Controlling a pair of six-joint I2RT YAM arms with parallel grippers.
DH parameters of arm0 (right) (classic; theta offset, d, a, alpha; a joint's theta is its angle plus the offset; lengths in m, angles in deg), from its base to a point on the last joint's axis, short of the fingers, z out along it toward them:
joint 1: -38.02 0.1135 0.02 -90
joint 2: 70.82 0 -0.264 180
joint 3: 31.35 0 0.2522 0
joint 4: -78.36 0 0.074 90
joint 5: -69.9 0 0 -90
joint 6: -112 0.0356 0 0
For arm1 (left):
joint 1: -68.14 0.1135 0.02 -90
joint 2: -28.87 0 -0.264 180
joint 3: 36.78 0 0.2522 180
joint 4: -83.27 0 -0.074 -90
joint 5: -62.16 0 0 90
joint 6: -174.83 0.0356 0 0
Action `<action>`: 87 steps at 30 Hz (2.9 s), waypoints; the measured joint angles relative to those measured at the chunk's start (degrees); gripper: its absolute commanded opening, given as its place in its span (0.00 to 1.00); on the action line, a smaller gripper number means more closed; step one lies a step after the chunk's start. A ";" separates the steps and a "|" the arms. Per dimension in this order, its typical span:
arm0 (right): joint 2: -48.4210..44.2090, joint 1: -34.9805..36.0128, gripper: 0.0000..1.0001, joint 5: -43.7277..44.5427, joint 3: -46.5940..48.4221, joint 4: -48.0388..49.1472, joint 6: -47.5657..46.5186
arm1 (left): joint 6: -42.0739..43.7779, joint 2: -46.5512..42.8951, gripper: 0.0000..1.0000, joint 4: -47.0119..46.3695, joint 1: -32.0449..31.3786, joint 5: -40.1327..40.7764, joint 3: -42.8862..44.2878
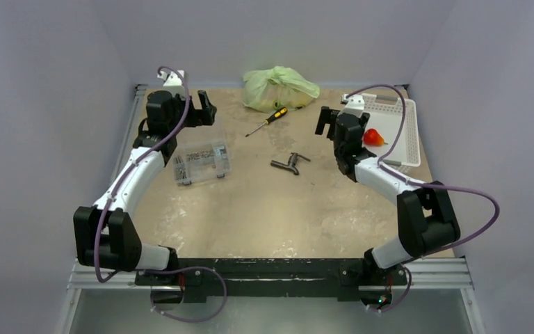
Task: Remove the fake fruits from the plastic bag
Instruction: Pick up the plastic bag at the center of the board, then place the plastic bag at the center of the board.
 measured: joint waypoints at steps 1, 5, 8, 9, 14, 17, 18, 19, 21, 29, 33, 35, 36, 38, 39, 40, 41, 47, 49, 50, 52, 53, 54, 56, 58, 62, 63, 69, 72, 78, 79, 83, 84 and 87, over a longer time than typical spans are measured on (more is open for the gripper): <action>0.28 0.13 0.99 0.09 0.02 0.31 0.66 | -1.05 -0.33 1.00 0.70 -0.02 -1.42 1.05; 4.00 0.39 0.99 0.07 2.08 0.57 2.99 | -3.56 -2.19 1.00 2.78 -0.04 -5.29 1.97; 8.90 0.37 0.99 -0.22 5.79 0.09 5.01 | -4.50 -1.90 1.00 4.35 -0.04 -7.13 1.99; 10.45 0.39 0.99 -0.26 7.08 -0.17 5.70 | -4.85 -1.73 1.00 4.87 -0.04 -7.63 1.99; 16.85 0.37 0.99 -1.99 14.19 -0.66 8.41 | -5.73 -1.44 1.00 6.03 -0.48 -9.33 2.05; 19.52 0.37 0.99 -3.72 17.11 0.00 9.51 | -5.77 -1.44 1.00 6.12 -1.09 -10.34 2.23; 20.33 0.37 0.99 -4.37 17.99 0.26 9.79 | -5.77 -1.44 1.00 6.14 -1.22 -10.64 2.25; 21.11 0.37 0.99 -4.90 18.84 0.52 10.08 | -5.77 -1.44 0.99 6.23 -1.36 -10.97 2.29; 22.45 0.28 0.99 -5.57 20.13 1.07 10.64 | -5.79 -1.44 0.99 6.45 -1.51 -11.50 2.45; 28.72 -3.04 0.99 -12.52 24.63 4.96 16.68 | -6.80 -1.31 0.99 6.56 -1.57 -14.58 2.56; 31.15 -5.11 0.99 -16.90 24.70 10.21 21.79 | -7.50 -1.22 0.99 6.21 -1.55 -16.76 2.56; 32.96 -6.14 0.99 -20.04 25.11 13.92 25.31 | -8.09 -1.14 0.99 5.62 -1.57 -18.05 2.56; 34.03 -6.56 0.99 -21.59 25.53 15.69 27.32 | -8.37 -1.05 0.99 5.33 -1.57 -18.71 2.56; 36.50 -7.21 0.99 -24.55 26.88 18.86 31.52 | -8.81 -0.87 0.99 4.98 -1.60 -19.69 2.58; 37.66 -7.41 0.99 -25.77 27.80 20.15 33.57 | -8.90 -0.76 0.99 4.81 -1.62 -20.15 2.58; 39.12 -7.58 0.99 -26.93 28.96 21.64 35.93 | -8.96 -0.61 0.99 4.59 -1.62 -20.59 2.58; 40.48 -7.74 0.99 -27.82 29.92 23.21 38.56 | -9.03 -0.48 0.99 4.55 -1.62 -20.94 2.67; 46.93 -7.82 0.79 -28.85 36.24 27.54 52.09 | -10.05 0.20 0.98 4.20 -1.68 -22.47 3.10; 48.61 -7.82 0.64 -28.70 38.86 27.61 56.57 | -10.23 0.24 0.98 4.17 -1.77 -22.75 3.21; 49.05 -7.82 0.54 -28.70 39.60 27.58 58.07 | -10.25 0.24 0.98 4.17 -1.84 -22.84 3.21; 49.94 -7.82 0.29 -28.65 41.51 27.50 62.25 | -10.25 0.24 0.98 4.17 -1.84 -23.12 3.34; 50.21 -7.82 0.21 -28.76 42.34 27.43 63.52 | -10.25 0.24 0.98 4.20 -1.86 -23.21 3.39; 50.47 -7.82 0.17 -28.92 43.58 27.23 65.29 | -10.25 0.24 0.98 4.15 -1.86 -23.34 3.43; 50.62 -7.80 0.12 -29.16 45.90 26.88 69.64 | -10.25 0.26 0.97 4.17 -1.84 -23.52 3.43; 50.62 -7.80 0.08 -29.18 47.71 27.65 73.70 | -10.25 0.35 0.97 4.17 -1.88 -23.56 3.43; 50.62 -7.76 0.05 -29.18 52.09 27.76 81.15 | -10.25 0.85 0.97 4.22 -1.88 -23.50 3.43; 50.62 -7.65 0.02 -29.18 53.59 27.23 82.55 | -10.25 1.03 0.97 4.24 -1.88 -23.43 3.43; 49.59 -7.50 0.00 -30.60 59.69 25.83 88.48 | -10.23 1.44 0.96 4.92 -1.88 -22.77 3.56; 46.84 -7.50 0.00 -32.54 58.60 25.38 89.68 | -10.23 1.44 0.95 5.27 -1.88 -22.01 3.82; 28.65 -7.28 0.00 -38.60 39.43 27.74 89.42 | -10.23 1.33 0.94 6.86 -1.88 -20.81 4.70; 24.55 -7.08 0.00 -39.67 35.06 28.52 89.15 | -10.23 1.14 0.94 7.08 -1.88 -20.61 4.79; 11.47 -5.81 0.00 -43.28 21.62 31.23 86.95 | -10.14 -1.33 0.95 8.59 -1.88 -18.93 4.79; 8.46 -5.29 0.00 -44.22 18.49 31.50 86.09 | -9.97 -2.32 0.95 8.85 -1.88 -18.49 4.79; 1.92 -3.80 0.00 -47.65 11.15 30.99 83.08 | -9.68 -5.77 0.95 9.03 -1.88 -17.05 4.79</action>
